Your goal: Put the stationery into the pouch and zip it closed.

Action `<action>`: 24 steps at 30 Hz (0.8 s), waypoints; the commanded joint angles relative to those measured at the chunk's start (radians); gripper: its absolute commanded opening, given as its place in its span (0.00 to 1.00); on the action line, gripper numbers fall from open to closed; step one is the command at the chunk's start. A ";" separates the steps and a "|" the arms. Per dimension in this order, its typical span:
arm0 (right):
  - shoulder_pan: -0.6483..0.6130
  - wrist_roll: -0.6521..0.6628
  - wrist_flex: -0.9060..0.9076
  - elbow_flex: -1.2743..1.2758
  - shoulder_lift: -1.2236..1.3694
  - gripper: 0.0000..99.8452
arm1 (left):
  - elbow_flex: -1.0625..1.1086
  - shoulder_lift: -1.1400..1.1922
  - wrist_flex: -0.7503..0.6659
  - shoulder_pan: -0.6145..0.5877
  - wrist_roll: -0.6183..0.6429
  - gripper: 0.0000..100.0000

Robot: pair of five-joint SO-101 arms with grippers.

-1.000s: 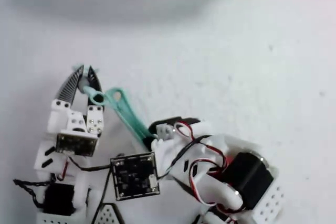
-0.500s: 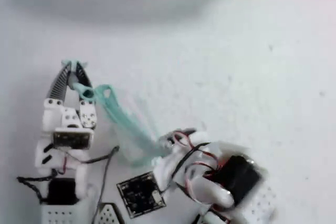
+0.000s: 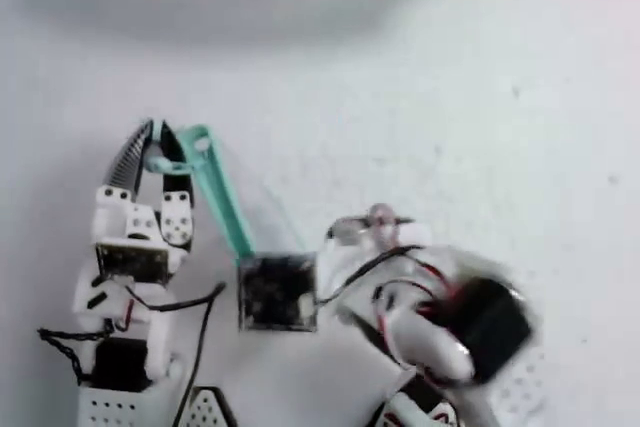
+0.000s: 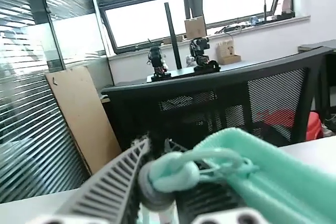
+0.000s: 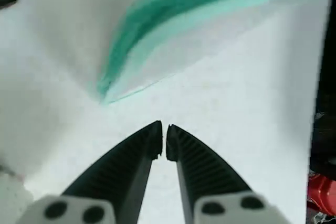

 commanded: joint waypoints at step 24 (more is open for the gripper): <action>-0.110 -0.878 0.016 -0.614 0.591 0.19 | -0.008 -0.007 0.114 0.271 0.044 0.02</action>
